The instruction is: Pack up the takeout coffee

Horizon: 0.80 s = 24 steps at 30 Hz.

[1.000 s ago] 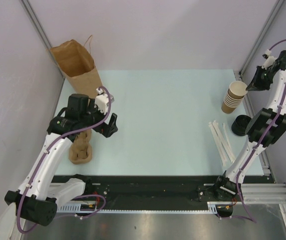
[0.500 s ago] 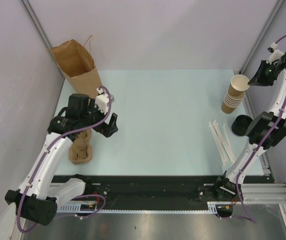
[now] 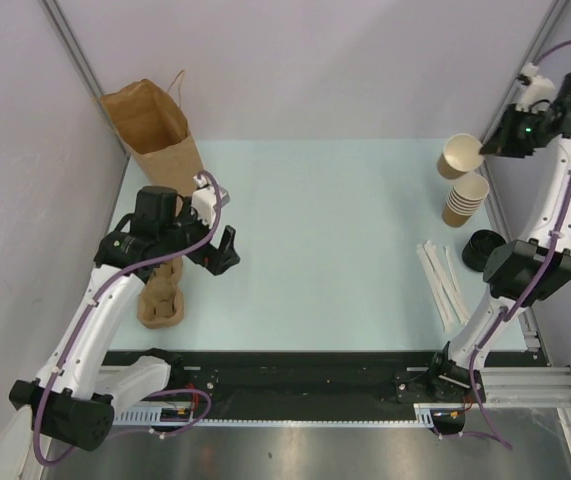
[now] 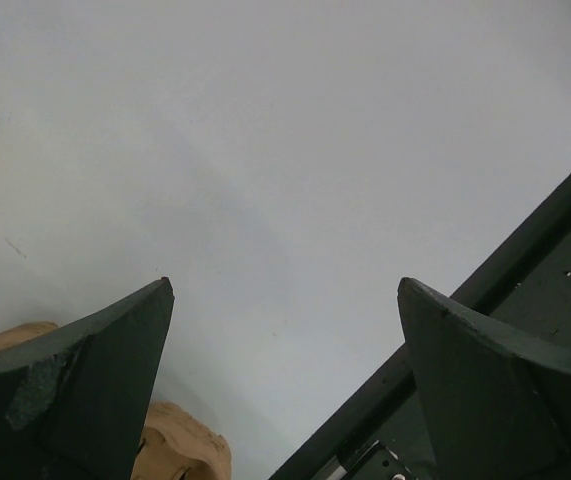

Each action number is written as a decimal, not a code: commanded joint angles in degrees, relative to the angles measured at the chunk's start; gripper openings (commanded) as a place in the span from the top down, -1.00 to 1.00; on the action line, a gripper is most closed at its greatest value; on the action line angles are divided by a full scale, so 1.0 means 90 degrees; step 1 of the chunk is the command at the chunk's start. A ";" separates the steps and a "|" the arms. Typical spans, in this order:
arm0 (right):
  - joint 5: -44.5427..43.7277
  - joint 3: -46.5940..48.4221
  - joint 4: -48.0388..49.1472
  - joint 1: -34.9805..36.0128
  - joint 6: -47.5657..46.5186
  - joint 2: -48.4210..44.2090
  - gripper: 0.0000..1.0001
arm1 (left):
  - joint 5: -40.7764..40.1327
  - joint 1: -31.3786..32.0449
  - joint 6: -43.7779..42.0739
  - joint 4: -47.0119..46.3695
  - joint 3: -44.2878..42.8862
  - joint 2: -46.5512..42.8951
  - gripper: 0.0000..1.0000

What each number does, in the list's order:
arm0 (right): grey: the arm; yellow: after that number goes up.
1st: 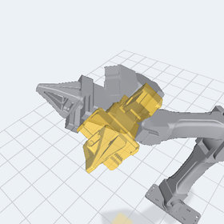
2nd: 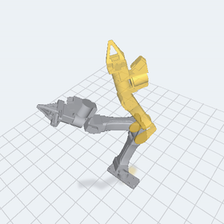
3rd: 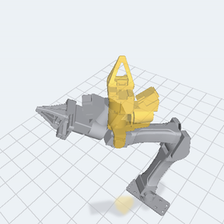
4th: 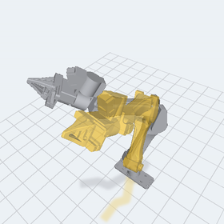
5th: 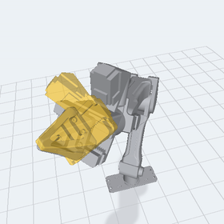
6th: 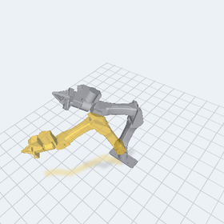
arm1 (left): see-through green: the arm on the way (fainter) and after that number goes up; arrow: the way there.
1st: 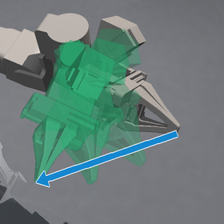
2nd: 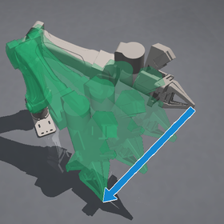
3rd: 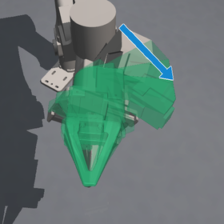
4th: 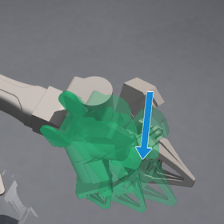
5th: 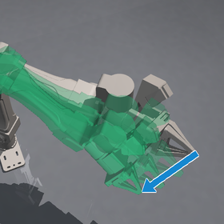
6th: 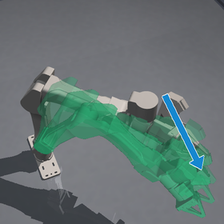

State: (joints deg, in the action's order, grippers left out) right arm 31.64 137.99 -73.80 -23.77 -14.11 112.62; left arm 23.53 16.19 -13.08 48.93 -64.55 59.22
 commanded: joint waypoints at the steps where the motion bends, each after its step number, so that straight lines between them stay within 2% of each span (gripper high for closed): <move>1: 0.0430 -0.0516 -0.0326 0.1357 -0.0502 -0.0539 1.00 | 0.0793 0.0047 0.0174 -0.0406 -0.0288 -0.0388 -0.99; 6: 0.0499 -0.2232 0.0347 0.2590 -0.0542 -0.0853 1.00 | 0.1038 0.0038 0.0535 -0.1370 0.0218 -0.1071 -0.99; 9: 0.0372 -0.2967 0.0962 0.3440 -0.0367 -0.1077 1.00 | 0.0688 0.0038 0.0857 -0.1851 0.0756 -0.1618 -0.99; 13: -0.0096 -0.4361 0.1880 0.4309 0.0014 -0.1370 1.00 | 0.0677 0.0047 0.0584 -0.1667 0.0903 -0.1561 -0.99; 18: -0.0604 -0.5273 0.2779 0.5431 0.0298 -0.1517 1.00 | 0.0881 0.0038 0.0721 -0.1656 0.1098 -0.1434 -0.99; 24: -0.0966 -0.5879 0.3277 0.6136 0.0503 -0.1585 1.00 | 0.0950 0.0038 0.0955 -0.1891 0.1440 -0.1512 -0.99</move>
State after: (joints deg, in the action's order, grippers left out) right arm 26.79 87.59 -51.07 28.80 -12.03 101.80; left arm 30.28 16.29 -6.66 35.16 -52.58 46.83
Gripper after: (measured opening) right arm 0.020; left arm 0.994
